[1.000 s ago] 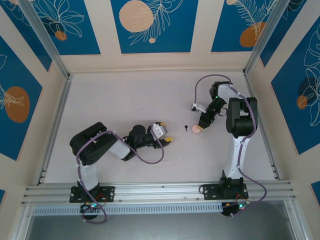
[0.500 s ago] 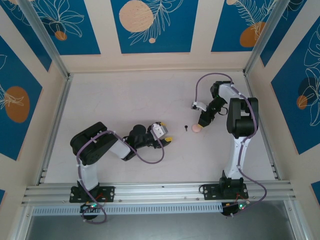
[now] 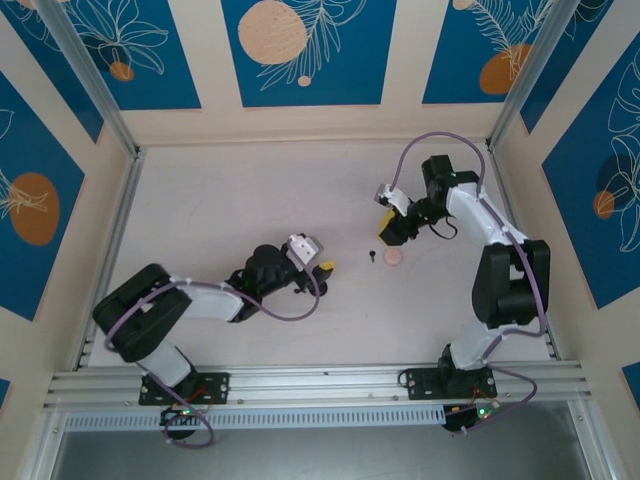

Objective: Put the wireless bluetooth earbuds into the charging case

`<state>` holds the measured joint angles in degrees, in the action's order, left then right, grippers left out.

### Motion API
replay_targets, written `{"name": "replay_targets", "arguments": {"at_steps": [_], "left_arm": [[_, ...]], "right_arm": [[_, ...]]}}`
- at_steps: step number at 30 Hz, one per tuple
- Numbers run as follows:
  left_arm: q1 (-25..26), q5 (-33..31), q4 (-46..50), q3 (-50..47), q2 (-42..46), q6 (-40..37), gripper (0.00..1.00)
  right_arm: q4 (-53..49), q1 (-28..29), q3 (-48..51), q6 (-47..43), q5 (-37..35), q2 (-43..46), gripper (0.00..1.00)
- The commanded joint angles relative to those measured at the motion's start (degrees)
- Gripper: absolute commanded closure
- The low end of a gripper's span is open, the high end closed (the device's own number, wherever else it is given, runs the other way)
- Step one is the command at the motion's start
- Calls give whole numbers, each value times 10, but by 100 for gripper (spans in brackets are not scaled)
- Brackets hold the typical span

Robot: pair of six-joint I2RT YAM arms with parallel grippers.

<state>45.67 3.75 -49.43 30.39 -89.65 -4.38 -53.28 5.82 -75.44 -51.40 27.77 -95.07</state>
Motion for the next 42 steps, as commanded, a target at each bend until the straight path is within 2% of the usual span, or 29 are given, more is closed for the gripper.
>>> {"name": "replay_targets", "arguments": {"at_steps": [1, 6, 10, 17, 21, 27, 30, 38, 42], "left_arm": [[2, -37, 184, 39, 53, 58, 31], [2, -50, 387, 96, 104, 138, 33], [3, -60, 559, 167, 107, 210, 34], [17, -64, 801, 300, 45, 368, 34], [27, -76, 909, 387, -9, 415, 32], [48, -82, 992, 483, -97, 415, 33], [48, -68, 1016, 512, -138, 414, 34], [48, -50, 1056, 559, -209, 434, 34], [48, -37, 1060, 582, -241, 431, 38]], "right_arm": [[78, 14, 39, 89, 77, 46, 54], [177, 36, 93, 224, 79, 103, 52], [272, 33, 144, 344, 70, 149, 51], [402, 24, 210, 555, 40, 206, 47], [408, 18, 222, 653, 11, 212, 42], [373, 3, 227, 764, -11, 210, 39], [368, -2, 240, 791, -14, 227, 38], [345, -2, 264, 800, -17, 289, 37], [331, -2, 272, 791, -27, 309, 36]]}}
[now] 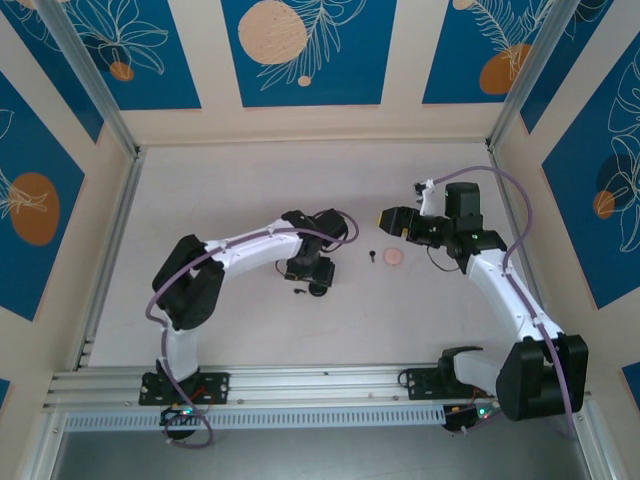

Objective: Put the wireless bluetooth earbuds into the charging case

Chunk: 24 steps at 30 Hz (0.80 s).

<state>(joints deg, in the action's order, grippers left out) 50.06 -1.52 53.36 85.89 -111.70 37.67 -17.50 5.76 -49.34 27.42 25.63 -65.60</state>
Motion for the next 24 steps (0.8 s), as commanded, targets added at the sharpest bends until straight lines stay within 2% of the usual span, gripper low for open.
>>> {"name": "replay_targets", "arguments": {"at_steps": [1, 24], "left_arm": [[4, 19, 32, 32, -26, 9, 38], [8, 19, 41, 71, -105, 2, 40]], "right_arm": [[-30, -2, 12, 1, -6, 18, 36], [-47, -2, 26, -21, -8, 35, 30]]}}
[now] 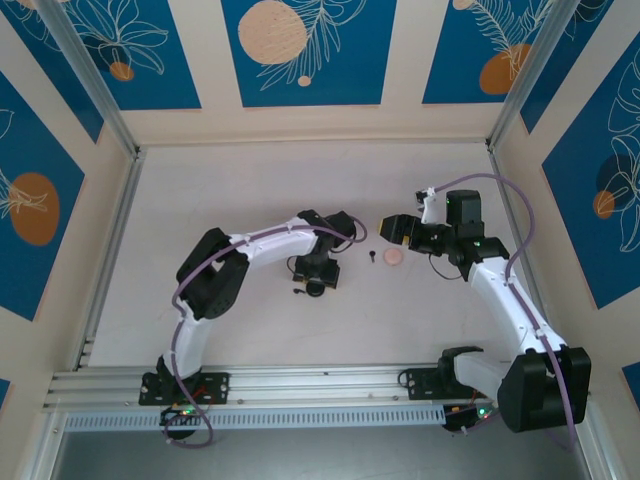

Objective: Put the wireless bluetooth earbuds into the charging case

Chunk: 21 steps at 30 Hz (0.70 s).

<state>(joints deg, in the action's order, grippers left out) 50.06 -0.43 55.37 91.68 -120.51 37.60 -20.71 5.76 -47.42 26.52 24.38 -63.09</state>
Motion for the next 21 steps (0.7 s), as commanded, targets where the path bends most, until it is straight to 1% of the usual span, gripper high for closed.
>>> {"name": "replay_targets", "arguments": {"at_steps": [1, 10, 17, 21], "left_arm": [[8, 9, 22, 13, -19, 3, 40], [14, 10, 27, 4, -23, 4, 41], [16, 7, 25, 1, -23, -3, 53], [17, -5, 26, 0, -9, -16, 56]], "right_arm": [[-16, -1, 6, -14, 4, 10, 30], [-19, -2, 7, -19, 6, 9, 30], [-31, -4, 5, -15, 0, 8, 31], [-36, -11, 9, -9, 9, 6, 31]]}}
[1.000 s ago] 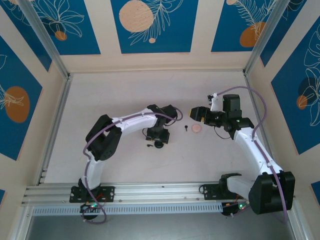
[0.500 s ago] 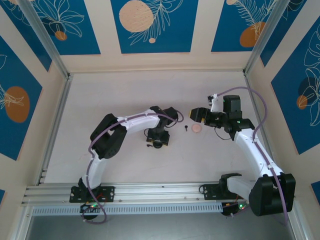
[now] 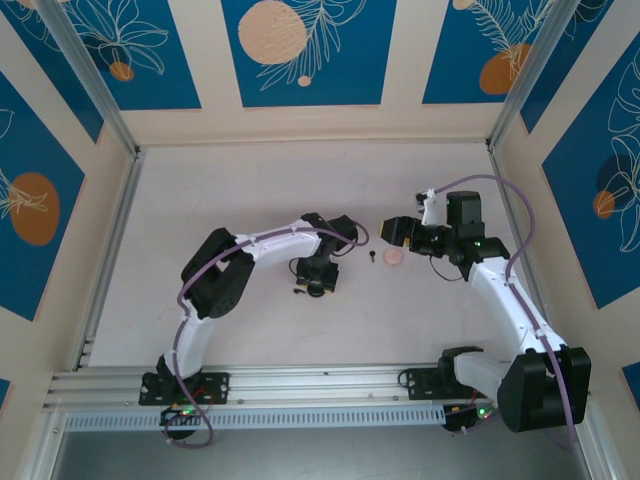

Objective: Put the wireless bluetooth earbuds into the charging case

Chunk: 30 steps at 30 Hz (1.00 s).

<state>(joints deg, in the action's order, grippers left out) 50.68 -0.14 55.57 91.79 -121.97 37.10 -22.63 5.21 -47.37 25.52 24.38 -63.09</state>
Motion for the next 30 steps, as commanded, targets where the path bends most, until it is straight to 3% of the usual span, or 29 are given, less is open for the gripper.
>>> {"name": "replay_targets", "arguments": {"at_steps": [1, 6, 13, 23, 30], "left_arm": [[11, -10, 23, -2, 10, -16, 56], [12, -17, -14, -29, 51, -78, 60], [14, 11, -139, -112, 143, -240, 63], [14, 103, -396, -325, 295, -456, 62], [12, 136, -444, -349, 284, -526, 59]], "right_arm": [[-18, -8, 10, 4, 12, 5, 32], [-34, -43, 12, 7, 29, -7, 32], [-60, -96, 4, -9, 135, -55, 35], [-119, -113, -11, -55, 206, -106, 43], [-112, -89, 9, -49, 253, -126, 47]]}}
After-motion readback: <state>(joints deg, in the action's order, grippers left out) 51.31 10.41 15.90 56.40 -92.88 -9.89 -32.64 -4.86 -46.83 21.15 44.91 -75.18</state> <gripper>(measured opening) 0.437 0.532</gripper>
